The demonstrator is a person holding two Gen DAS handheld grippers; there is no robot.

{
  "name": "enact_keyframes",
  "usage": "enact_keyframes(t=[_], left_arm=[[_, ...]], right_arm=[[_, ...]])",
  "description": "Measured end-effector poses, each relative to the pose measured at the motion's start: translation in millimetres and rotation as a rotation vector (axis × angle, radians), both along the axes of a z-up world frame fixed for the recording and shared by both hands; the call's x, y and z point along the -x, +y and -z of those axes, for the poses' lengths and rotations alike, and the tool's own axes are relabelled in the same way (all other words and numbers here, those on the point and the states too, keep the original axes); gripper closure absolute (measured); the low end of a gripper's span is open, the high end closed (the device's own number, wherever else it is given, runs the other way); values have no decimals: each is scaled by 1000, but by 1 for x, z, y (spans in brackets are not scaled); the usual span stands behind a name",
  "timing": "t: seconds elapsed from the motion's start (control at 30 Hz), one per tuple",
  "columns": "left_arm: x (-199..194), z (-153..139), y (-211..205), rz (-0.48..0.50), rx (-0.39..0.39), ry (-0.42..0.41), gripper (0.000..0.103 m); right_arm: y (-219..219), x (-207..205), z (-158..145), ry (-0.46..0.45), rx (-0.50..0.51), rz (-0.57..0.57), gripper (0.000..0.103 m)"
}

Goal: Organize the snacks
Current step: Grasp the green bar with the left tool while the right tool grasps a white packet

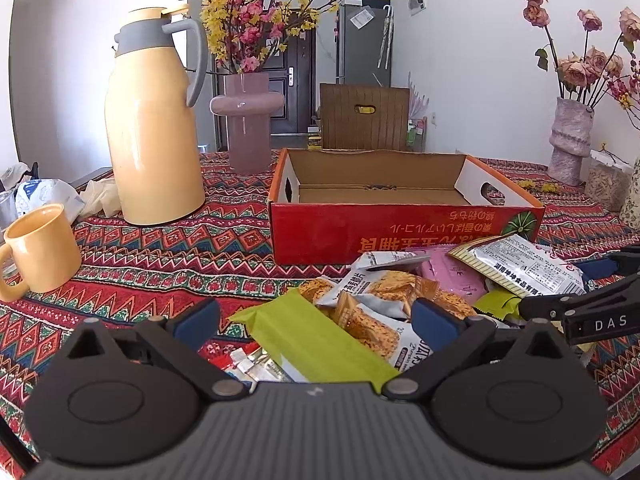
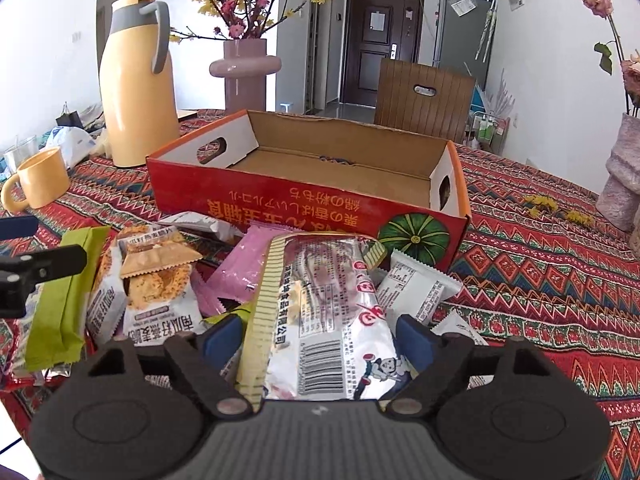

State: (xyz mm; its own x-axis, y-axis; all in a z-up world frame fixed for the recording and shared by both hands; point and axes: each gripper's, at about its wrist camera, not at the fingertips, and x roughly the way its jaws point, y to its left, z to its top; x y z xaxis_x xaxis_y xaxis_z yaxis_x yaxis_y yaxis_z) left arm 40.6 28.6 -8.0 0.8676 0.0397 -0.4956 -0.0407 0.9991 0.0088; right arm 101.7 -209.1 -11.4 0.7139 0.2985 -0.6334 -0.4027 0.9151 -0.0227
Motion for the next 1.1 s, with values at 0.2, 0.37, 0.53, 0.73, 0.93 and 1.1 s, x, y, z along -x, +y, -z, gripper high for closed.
enact_keyframes(t=[0.2,0.37,0.53,0.73,0.93,1.1], left_arm=[[-2,1,1,-4,2,10,0],[-2,2,1,-6,1,14,0],[-1,1,2,-13,2,20,0],[-1,0,1,-24,7,40,0],[-6,1,0,-50,20,88,0],[-15,3,-3,-95,21,149,0]], right_arm=[[-1,-2,-1,48,-18,-41,45],[-2,5,-5,27,-32,-37,60],[-3,18,-8,-26,-40,-19,65],[-10,36,-17,-115,-80,32,65],[-20,53,-19,-176,-143,93,65],[-28,63,-16,-194,-210,128,65]])
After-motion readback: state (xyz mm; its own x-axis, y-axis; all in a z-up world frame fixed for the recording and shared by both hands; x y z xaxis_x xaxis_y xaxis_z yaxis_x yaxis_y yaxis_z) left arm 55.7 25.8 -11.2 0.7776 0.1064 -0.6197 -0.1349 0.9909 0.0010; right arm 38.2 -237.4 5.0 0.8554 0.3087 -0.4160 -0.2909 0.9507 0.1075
